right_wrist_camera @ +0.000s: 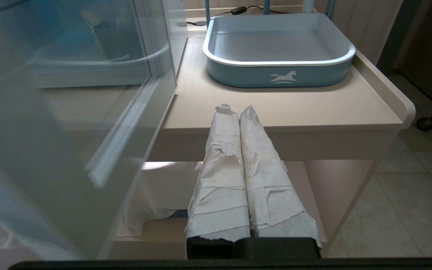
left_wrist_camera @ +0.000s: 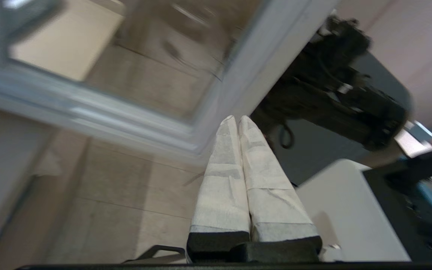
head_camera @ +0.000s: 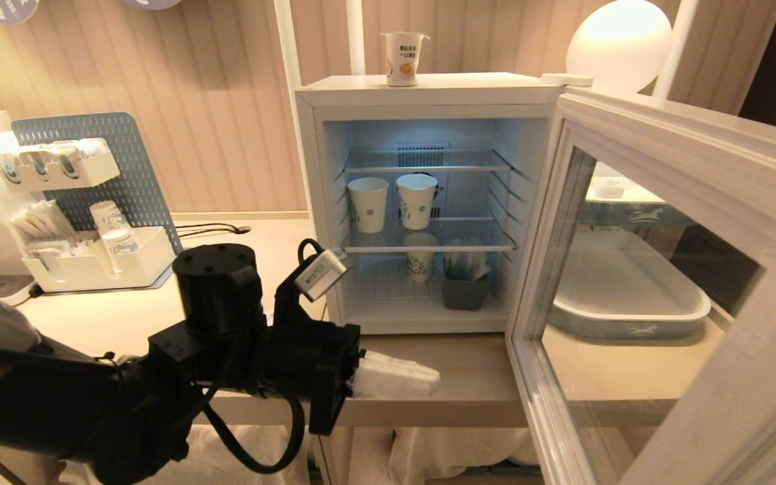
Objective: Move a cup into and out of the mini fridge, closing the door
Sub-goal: Open the freezer door
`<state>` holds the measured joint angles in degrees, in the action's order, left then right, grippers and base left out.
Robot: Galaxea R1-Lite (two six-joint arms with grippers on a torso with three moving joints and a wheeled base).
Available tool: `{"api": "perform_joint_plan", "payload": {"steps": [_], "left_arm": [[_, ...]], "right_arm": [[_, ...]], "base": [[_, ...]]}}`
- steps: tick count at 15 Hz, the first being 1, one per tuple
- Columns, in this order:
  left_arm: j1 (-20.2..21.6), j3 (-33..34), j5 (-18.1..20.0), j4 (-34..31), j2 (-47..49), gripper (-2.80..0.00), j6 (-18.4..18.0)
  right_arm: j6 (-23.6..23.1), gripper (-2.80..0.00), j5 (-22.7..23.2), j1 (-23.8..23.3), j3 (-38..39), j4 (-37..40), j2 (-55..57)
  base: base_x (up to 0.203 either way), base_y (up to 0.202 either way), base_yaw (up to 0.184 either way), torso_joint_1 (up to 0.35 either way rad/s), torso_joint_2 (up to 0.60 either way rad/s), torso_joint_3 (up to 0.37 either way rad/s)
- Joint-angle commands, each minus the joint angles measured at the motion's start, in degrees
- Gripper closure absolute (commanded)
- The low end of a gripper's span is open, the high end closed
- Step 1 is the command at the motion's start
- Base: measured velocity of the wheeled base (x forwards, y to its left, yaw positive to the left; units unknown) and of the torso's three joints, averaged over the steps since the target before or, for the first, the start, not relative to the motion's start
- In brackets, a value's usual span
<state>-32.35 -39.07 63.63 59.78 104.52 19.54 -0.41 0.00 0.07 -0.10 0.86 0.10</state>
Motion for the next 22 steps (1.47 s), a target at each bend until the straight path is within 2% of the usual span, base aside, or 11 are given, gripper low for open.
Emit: {"api": "perform_joint_plan", "payload": {"steps": [1,5,7,8,12,13,15,17,19,20,22], "left_arm": [[2.7,-1.2,-0.8,0.3,0.5,0.0,0.2],[10.6,-3.6,-0.7,0.2,0.0,0.0,0.8],[12.5,-4.0,-0.7,0.2,-0.6,0.0,1.4],[13.0,-4.3,-0.6,0.3,-0.9,0.0,2.6],[14.2,-5.0,-0.7,0.3,-1.1,0.0,3.1],[14.9,-5.5,-0.7,0.2,-1.4,0.0,3.9],[16.8,-6.7,-0.9,0.0,-4.1,0.0,8.3],[20.5,-6.9,-1.0,-1.1,-9.2,0.0,11.8],[27.6,-6.6,-1.0,-5.4,-16.1,0.0,13.6],[33.7,-7.7,-0.9,-10.5,-20.2,0.0,14.0],[48.0,-13.7,-0.1,-27.9,-28.5,0.0,14.3]], "right_arm": [[0.0,0.0,0.0,0.0,0.0,0.0,0.1],[0.0,0.0,0.0,0.0,0.0,0.0,0.1],[0.0,0.0,0.0,0.0,0.0,0.0,0.1],[-0.1,0.0,0.0,0.0,0.0,0.0,0.1],[0.0,0.0,0.0,0.0,0.0,0.0,0.1],[0.0,0.0,0.0,0.0,0.0,0.0,0.1],[-0.1,0.0,0.0,0.1,0.0,0.0,0.1],[-0.1,0.0,0.0,0.0,0.0,0.2,0.1],[-0.1,0.0,0.0,0.0,-0.1,0.4,0.1],[-0.1,0.0,0.0,0.0,-0.1,0.5,0.1],[-0.1,0.0,0.0,0.0,-0.1,0.5,0.1]], "base": [[0.0,0.0,0.0,0.0,0.0,0.0],[0.0,0.0,0.0,0.0,0.0,0.0],[0.0,0.0,0.0,0.0,0.0,0.0],[0.0,0.0,0.0,0.0,0.0,0.0],[0.0,0.0,0.0,0.0,0.0,0.0],[0.0,0.0,0.0,0.0,0.0,0.0],[0.0,0.0,0.0,0.0,0.0,0.0],[0.0,0.0,0.0,0.0,0.0,0.0],[0.0,0.0,0.0,0.0,0.0,0.0],[0.0,0.0,0.0,0.0,0.0,0.0],[0.0,0.0,0.0,0.0,0.0,0.0]]}}
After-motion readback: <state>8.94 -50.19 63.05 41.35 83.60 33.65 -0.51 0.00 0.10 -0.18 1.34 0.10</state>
